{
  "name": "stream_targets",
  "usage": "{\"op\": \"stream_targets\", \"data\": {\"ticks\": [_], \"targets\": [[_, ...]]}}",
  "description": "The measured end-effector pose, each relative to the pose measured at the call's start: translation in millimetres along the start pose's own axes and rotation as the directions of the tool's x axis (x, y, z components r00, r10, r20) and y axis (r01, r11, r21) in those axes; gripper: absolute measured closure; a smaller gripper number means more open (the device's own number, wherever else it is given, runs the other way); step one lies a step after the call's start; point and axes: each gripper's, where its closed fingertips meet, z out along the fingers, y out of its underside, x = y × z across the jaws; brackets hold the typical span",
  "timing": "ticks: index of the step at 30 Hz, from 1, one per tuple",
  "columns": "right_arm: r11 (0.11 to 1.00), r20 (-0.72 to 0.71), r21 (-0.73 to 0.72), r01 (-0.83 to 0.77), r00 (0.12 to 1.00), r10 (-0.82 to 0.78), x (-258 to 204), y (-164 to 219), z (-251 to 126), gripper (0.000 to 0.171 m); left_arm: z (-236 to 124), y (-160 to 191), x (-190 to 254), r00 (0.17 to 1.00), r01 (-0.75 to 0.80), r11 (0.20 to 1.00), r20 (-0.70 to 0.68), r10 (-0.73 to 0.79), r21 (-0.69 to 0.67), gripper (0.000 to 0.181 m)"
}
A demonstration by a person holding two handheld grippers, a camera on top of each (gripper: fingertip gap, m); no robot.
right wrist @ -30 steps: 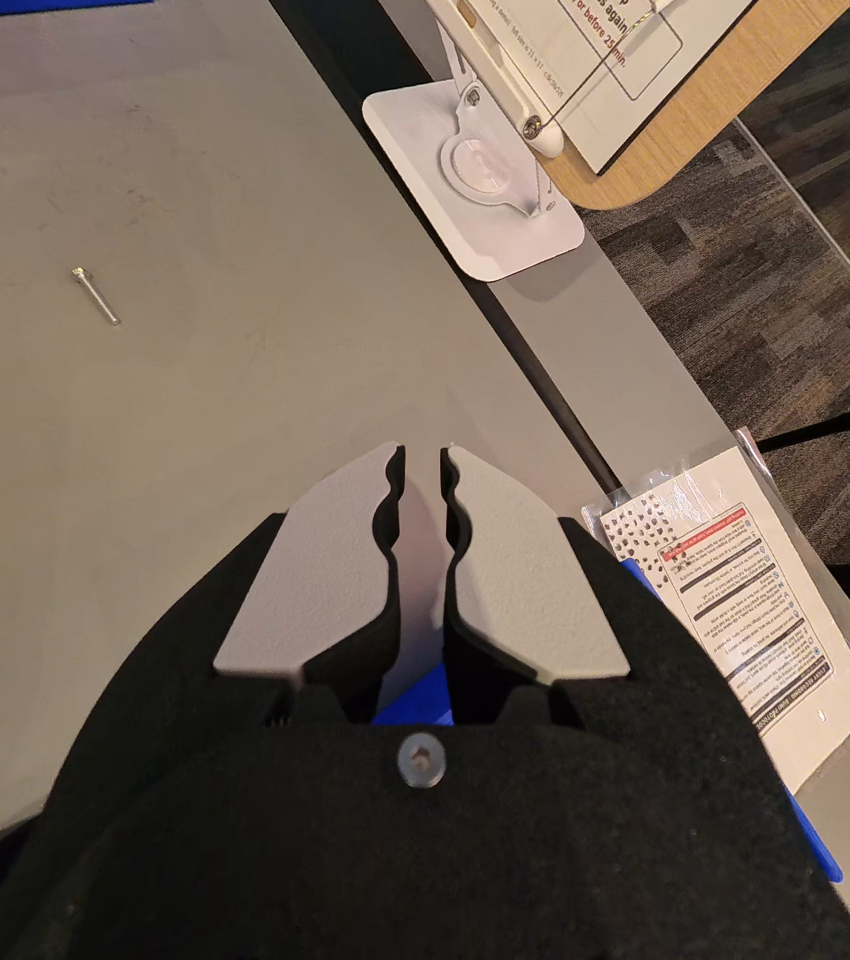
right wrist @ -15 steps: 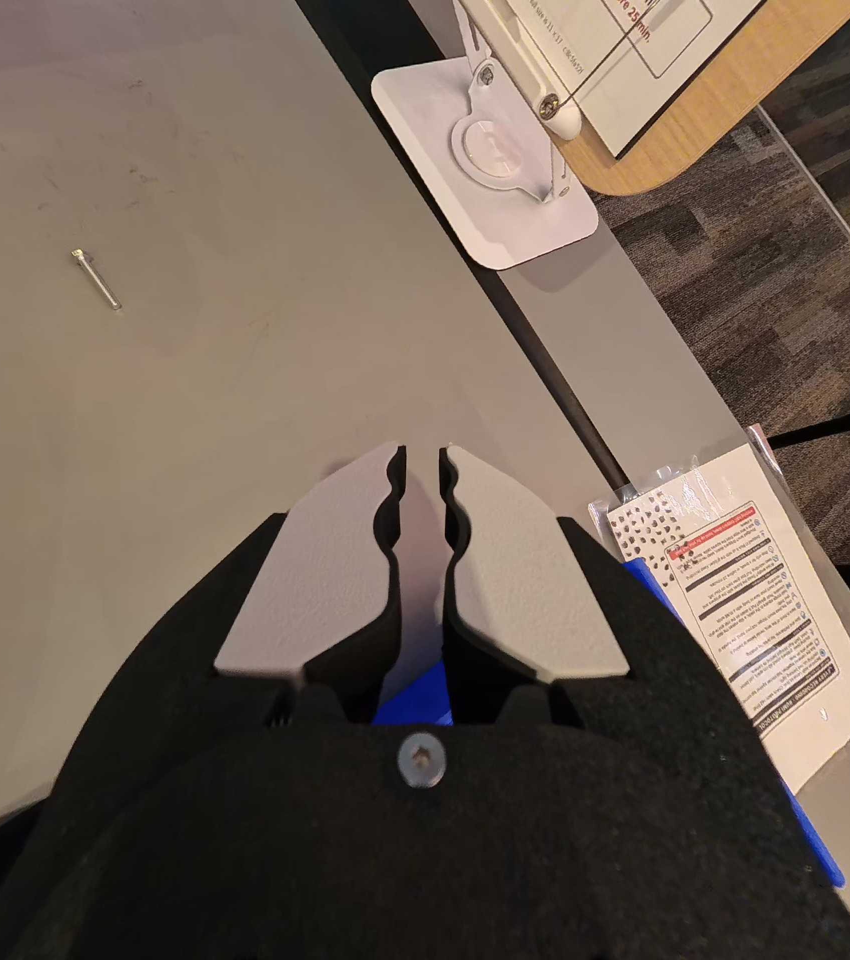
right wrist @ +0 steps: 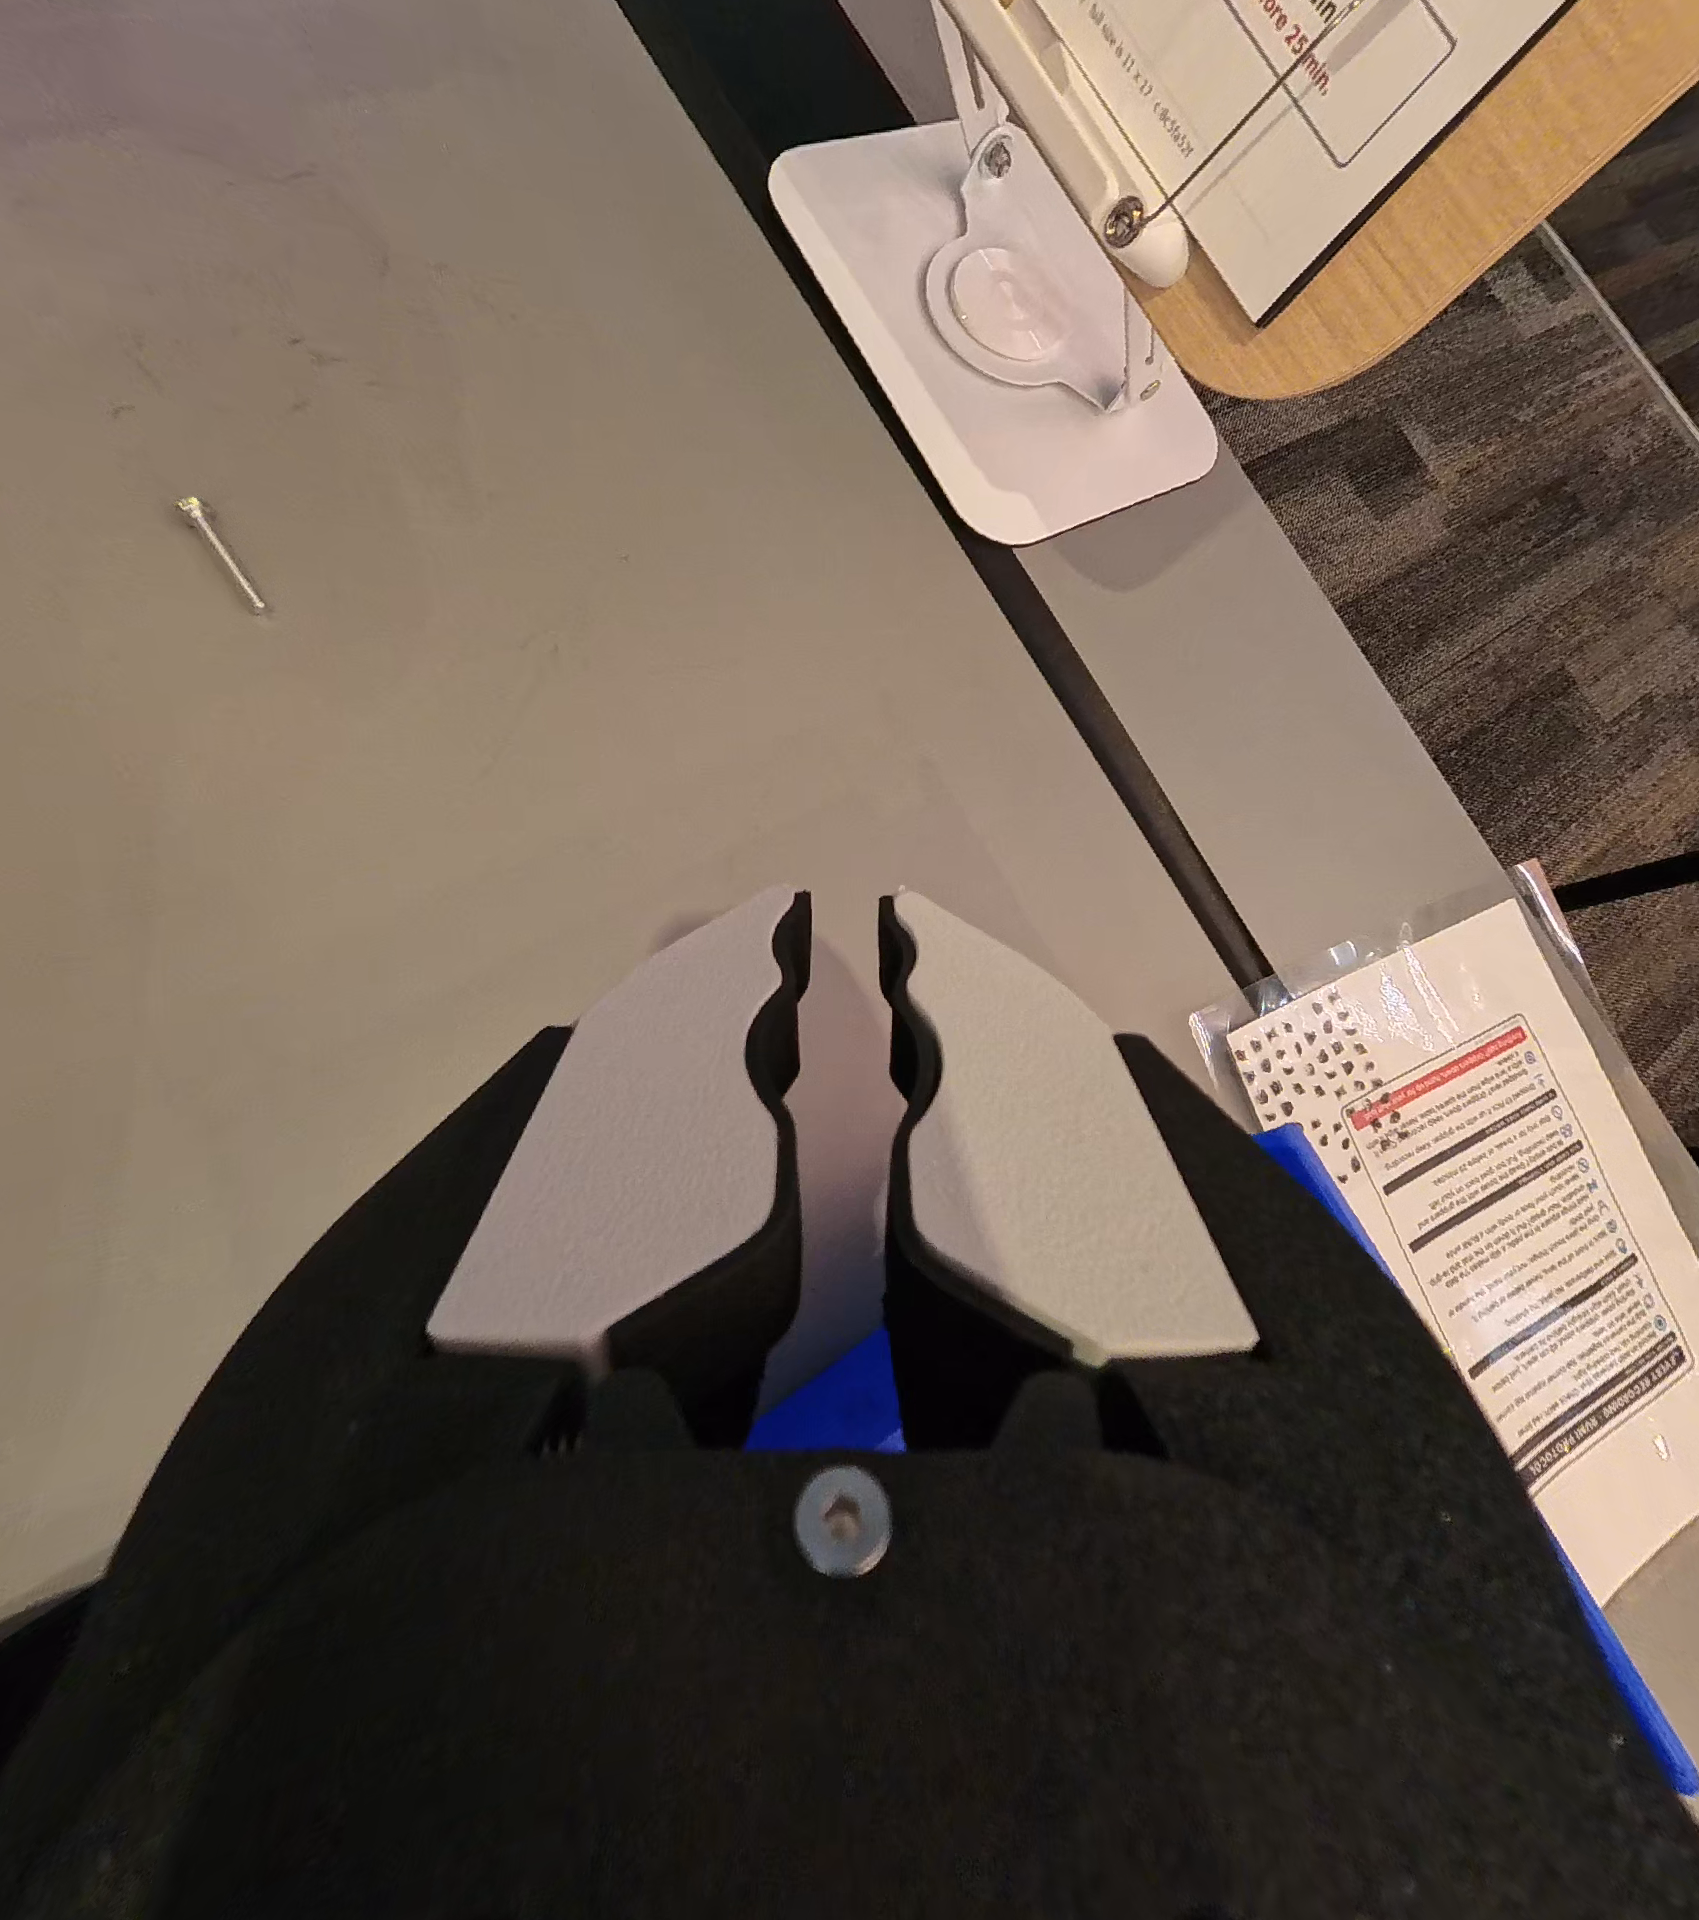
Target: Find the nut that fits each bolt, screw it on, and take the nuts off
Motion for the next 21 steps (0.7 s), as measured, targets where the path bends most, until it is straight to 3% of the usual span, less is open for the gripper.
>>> {"op": "stream_targets", "data": {"ticks": [4, 8, 21], "targets": [[1.000, 0.006, 0.003, 0.005, 1.000, -0.005, -2.0, -1.7, 0.3, 0.159, 23.1, 20.3, -6.7, 0.997, -0.008, 0.993, 0.077, 0.017, -0.119, 0.160], [1.000, 0.010, -0.003, 0.014, 1.000, -0.014, -4.8, -2.2, 1.2, 0.159, 37.8, 30.4, -6.7, 0.990, -0.075, 0.977, 0.106, 0.098, -0.200, 0.160], [1.000, 0.012, -0.021, 0.014, 1.000, -0.013, -3.7, 0.7, 4.8, 0.159, 46.5, 22.9, -11.4, 0.986, -0.108, 0.981, 0.108, 0.127, -0.160, 0.160]]}}
